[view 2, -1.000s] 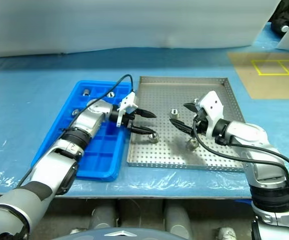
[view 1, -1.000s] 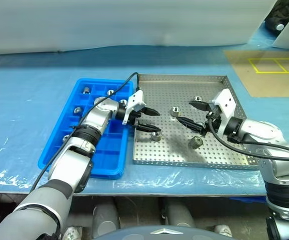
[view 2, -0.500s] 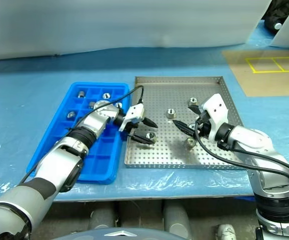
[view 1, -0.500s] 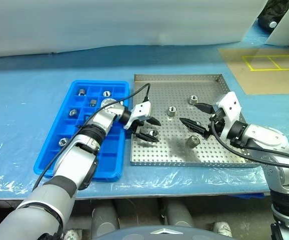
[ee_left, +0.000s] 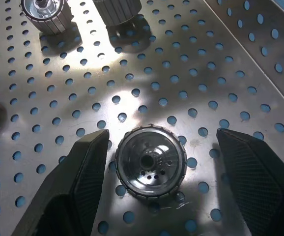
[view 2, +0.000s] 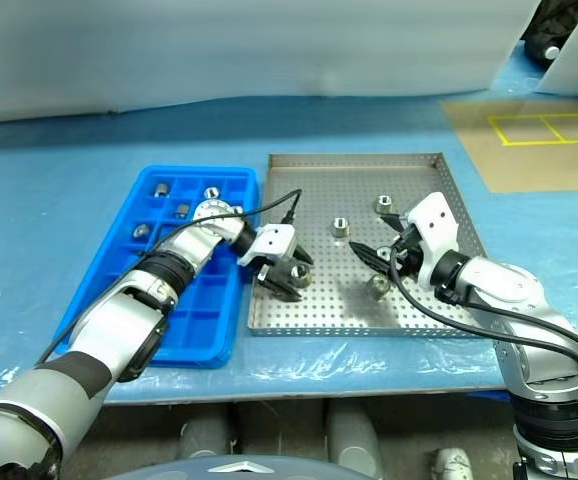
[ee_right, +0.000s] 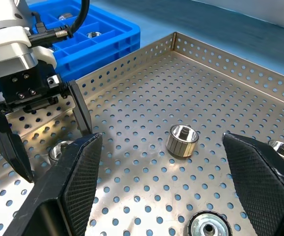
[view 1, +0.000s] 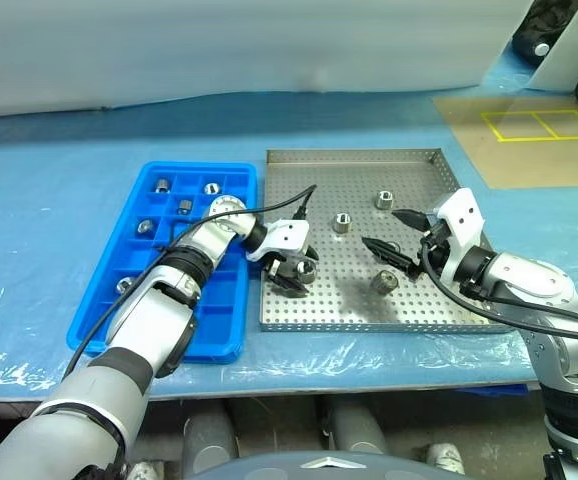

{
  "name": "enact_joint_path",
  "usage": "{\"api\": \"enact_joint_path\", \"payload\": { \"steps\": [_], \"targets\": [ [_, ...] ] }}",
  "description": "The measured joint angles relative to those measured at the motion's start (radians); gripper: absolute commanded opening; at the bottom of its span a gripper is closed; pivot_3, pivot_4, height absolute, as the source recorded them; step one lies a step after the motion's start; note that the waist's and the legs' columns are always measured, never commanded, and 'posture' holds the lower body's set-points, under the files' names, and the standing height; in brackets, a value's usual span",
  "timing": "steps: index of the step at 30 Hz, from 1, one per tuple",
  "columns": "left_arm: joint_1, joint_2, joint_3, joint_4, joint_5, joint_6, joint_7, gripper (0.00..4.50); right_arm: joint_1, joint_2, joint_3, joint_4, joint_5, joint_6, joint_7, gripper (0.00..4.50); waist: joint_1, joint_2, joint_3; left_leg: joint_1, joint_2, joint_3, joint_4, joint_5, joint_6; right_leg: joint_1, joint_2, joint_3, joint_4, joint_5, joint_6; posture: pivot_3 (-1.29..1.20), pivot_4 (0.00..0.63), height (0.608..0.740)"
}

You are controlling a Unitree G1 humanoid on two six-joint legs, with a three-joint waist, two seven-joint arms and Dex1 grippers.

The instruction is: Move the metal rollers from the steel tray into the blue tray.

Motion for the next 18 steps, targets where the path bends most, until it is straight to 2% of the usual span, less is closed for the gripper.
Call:
{"api": "enact_joint_path", "payload": {
  "steps": [4, 7, 9, 12, 16, 18],
  "targets": [
    [-0.004, -0.002, -0.005, 0.019, 0.012, 0.000, 0.013, 3.69, 0.011, 0.000, 0.000, 0.000, -0.001, -0.006, -0.006, 4.02, -0.014, 0.000, 0.000, 0.000, 0.000, 0.000, 0.000, 0.000, 0.000, 0.000, 0.000, 0.000, -0.001, 0.000, 0.000, -0.53, 0.150, 0.740],
    [-0.006, -0.009, -0.005, 0.032, 0.014, 0.000, 0.020, 3.15, 0.015, 0.000, 0.000, 0.000, -0.001, -0.008, -0.012, 4.02, -0.017, 0.000, 0.000, 0.000, 0.000, 0.000, 0.000, 0.000, 0.000, 0.000, 0.000, 0.000, -0.001, 0.000, 0.000, -0.53, 0.150, 0.740],
    [-0.009, -0.009, -0.005, 0.036, 0.018, 0.000, 0.035, 2.50, 0.015, 0.000, 0.000, 0.000, -0.001, -0.013, -0.016, 4.02, -0.017, 0.000, 0.000, 0.000, 0.000, 0.000, 0.000, 0.000, 0.000, 0.000, 0.000, 0.000, -0.001, 0.000, 0.000, -0.53, 0.150, 0.740],
    [-0.010, -0.009, -0.005, 0.039, 0.019, 0.000, 0.038, 2.50, 0.015, 0.000, 0.000, 0.000, -0.002, -0.019, -0.020, 4.02, -0.017, 0.000, 0.000, 0.000, 0.000, 0.000, 0.000, 0.000, 0.000, 0.000, 0.000, 0.000, -0.001, 0.000, 0.000, -0.53, 0.150, 0.740],
    [-0.011, -0.011, 0.001, 0.039, 0.011, 0.011, 0.027, 1.73, 0.015, 0.000, 0.001, 0.000, -0.002, -0.022, -0.023, 4.02, -0.017, 0.000, 0.000, 0.000, 0.000, 0.000, -0.001, 0.000, 0.000, 0.000, 0.000, 0.000, -0.001, 0.000, 0.000, -0.52, 0.150, 0.740],
    [-0.011, -0.011, 0.003, 0.039, 0.007, 0.017, 0.027, 1.73, 0.014, 0.000, 0.002, 0.000, -0.002, -0.025, -0.023, 4.02, -0.017, 0.000, 0.000, -0.001, 0.000, 0.000, -0.001, 0.000, 0.001, 0.000, 0.000, 0.000, -0.002, 0.000, 0.000, -0.52, 0.150, 0.740]
  ]
}}
